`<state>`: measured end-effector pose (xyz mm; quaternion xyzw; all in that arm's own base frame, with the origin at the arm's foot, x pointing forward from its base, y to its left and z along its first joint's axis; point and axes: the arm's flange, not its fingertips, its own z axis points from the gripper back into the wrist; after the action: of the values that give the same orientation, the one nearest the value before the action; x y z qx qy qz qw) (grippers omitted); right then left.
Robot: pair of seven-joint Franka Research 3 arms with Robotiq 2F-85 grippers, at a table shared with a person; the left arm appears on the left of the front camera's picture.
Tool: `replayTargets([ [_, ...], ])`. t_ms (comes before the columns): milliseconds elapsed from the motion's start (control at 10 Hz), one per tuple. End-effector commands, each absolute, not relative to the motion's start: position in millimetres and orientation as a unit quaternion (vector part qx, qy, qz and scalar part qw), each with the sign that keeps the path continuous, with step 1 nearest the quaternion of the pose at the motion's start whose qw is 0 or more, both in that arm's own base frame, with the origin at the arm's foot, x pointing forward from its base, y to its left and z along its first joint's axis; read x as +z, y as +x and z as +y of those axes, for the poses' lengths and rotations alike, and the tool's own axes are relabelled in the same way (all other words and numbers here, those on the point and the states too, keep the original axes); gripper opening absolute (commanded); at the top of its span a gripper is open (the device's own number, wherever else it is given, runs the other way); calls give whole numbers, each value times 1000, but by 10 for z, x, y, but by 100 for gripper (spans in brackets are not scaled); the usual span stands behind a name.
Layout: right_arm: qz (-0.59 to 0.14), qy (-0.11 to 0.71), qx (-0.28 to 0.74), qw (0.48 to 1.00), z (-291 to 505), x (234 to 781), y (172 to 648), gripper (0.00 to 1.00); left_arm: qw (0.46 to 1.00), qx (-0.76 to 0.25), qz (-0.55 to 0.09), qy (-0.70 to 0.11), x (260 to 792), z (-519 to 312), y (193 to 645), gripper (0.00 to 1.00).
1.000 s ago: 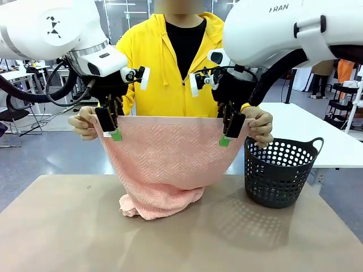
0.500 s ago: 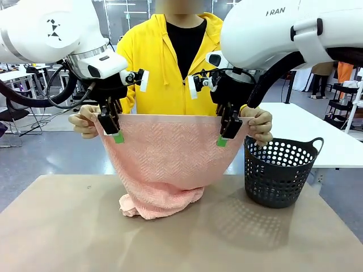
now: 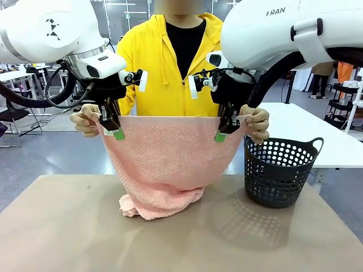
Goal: Fold the towel.
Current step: Grab the top end of the 100 cm Hotel Towel extended by the human, then release the end of the 100 cm Hotel Towel you were holding and grab the top end of the folded side.
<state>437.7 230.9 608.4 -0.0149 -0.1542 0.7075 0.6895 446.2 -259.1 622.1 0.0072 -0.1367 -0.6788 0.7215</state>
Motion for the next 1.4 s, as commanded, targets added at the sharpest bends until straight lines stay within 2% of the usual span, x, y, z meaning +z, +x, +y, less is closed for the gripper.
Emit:
replayTargets([
  [0, -153, -26, 705, 692, 2303, 6080, 4397, 0, 728, -673, -129, -3, 6226, -2548, 4407, 0],
  [300, -163, -16, 693, 702, 2230, 6052, 4409, 0, 719, -683, -128, -1, 6204, -2484, 4353, 0],
  [400, -155, -15, 707, 690, 2307, 6088, 4380, 0, 722, -679, -135, 6, 6220, -2588, 4457, 0],
  [1300, -155, -15, 707, 690, 2307, 6088, 4380, 0, 722, -679, -135, 6, 6220, -2588, 4457, 0],
])
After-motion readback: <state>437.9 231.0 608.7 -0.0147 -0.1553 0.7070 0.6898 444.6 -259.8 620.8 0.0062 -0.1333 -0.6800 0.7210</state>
